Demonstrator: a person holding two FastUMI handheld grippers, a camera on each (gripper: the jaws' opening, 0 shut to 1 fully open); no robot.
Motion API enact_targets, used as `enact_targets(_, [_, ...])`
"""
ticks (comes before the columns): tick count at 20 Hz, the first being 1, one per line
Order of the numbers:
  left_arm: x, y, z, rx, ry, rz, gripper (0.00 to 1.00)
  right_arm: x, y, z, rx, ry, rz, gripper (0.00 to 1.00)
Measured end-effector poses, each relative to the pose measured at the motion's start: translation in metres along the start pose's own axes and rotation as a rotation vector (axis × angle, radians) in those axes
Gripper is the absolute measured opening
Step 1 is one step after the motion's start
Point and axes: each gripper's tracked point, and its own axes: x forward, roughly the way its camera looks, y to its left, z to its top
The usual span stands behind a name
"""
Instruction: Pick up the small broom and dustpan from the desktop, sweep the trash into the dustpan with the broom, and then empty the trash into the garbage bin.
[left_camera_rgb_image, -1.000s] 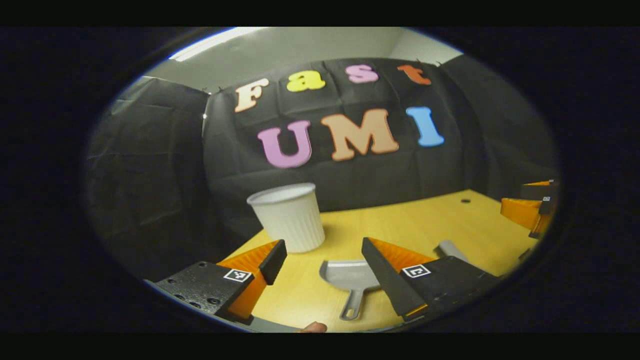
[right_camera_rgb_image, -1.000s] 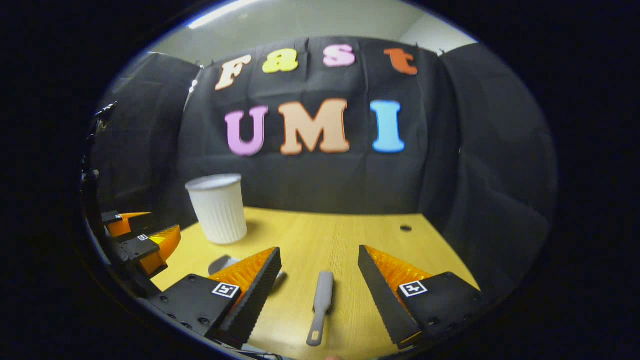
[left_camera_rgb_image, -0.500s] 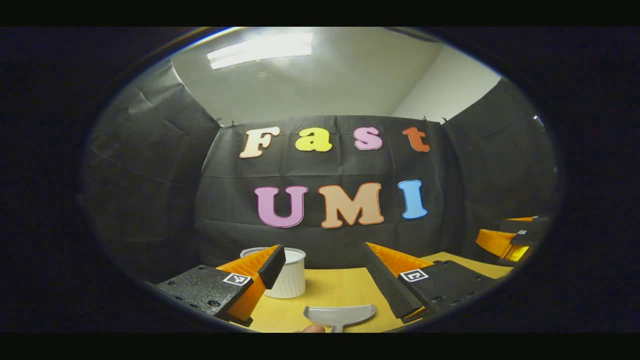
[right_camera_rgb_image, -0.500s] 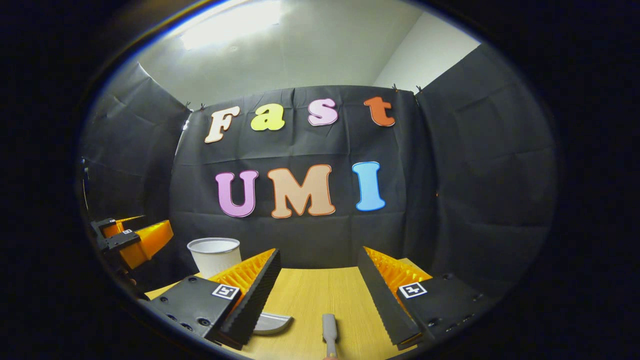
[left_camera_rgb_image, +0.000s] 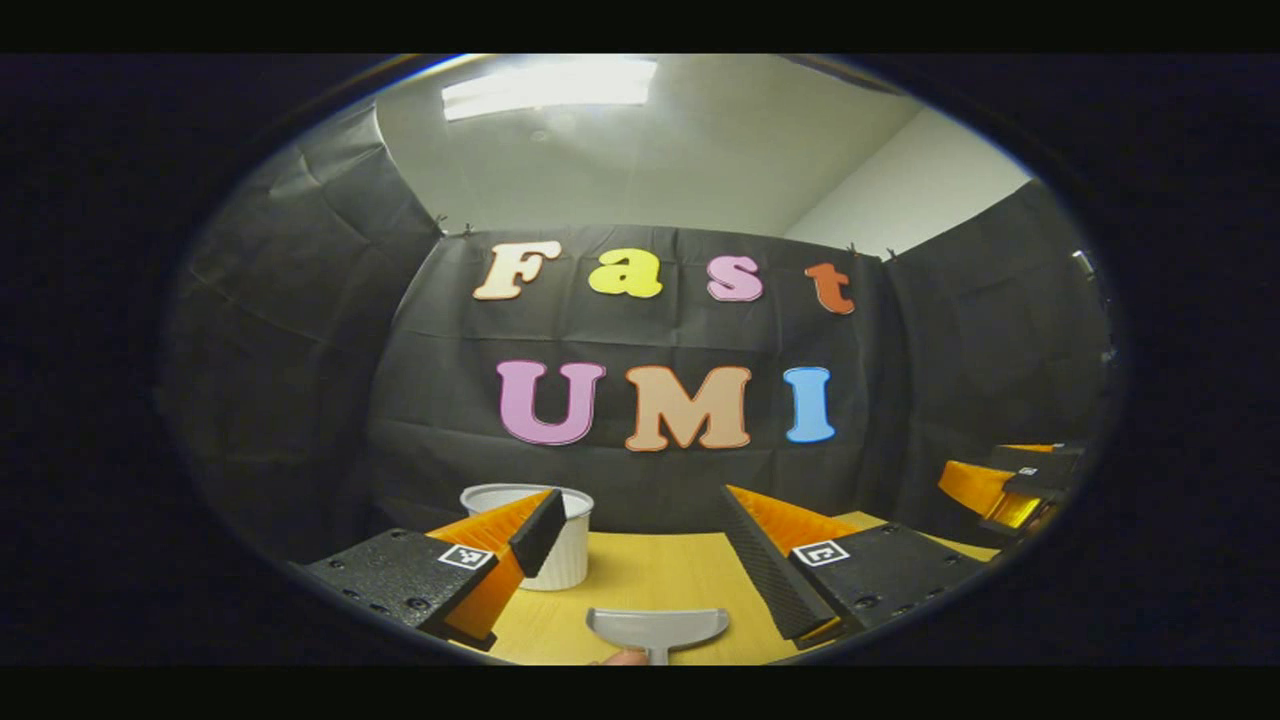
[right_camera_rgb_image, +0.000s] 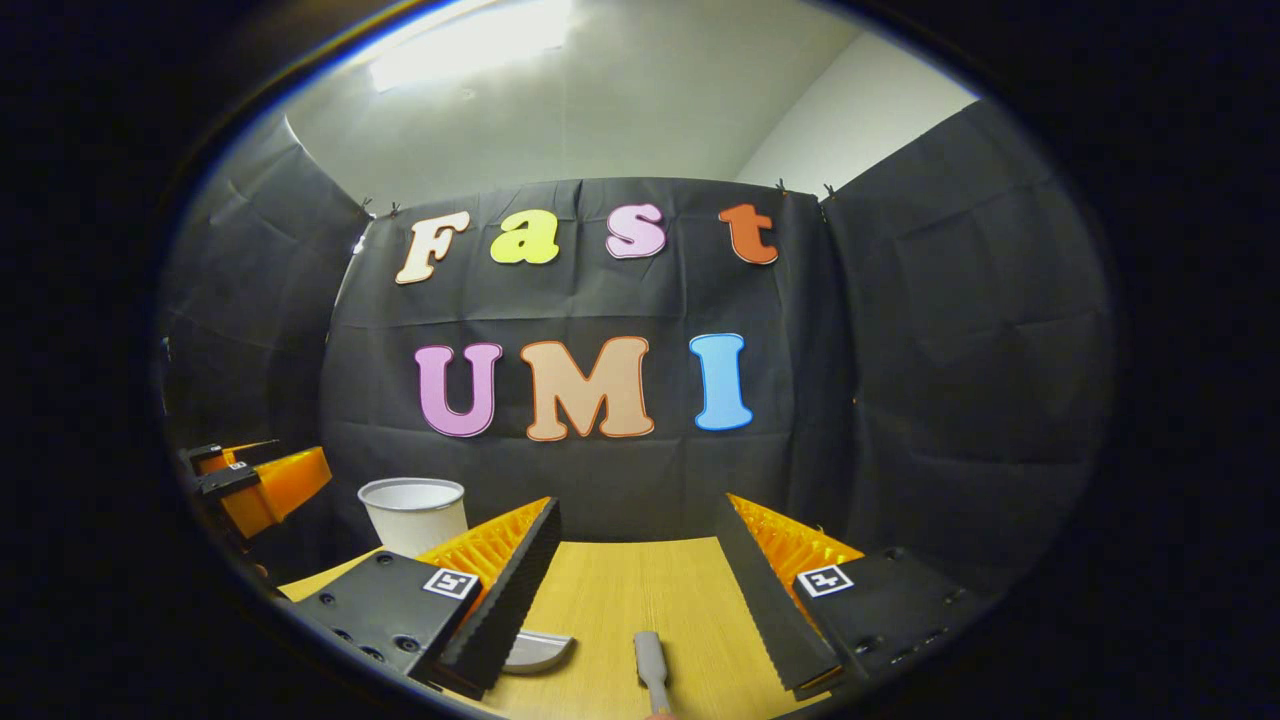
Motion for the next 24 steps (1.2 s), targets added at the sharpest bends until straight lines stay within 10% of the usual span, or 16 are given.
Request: enact_targets(24, [0.009, -0.014, -0.009, 0.037, 0.049, 0.026, 0.94, 0.019, -0.028, 0.002, 0.012, -0.01, -0.002, 0.99])
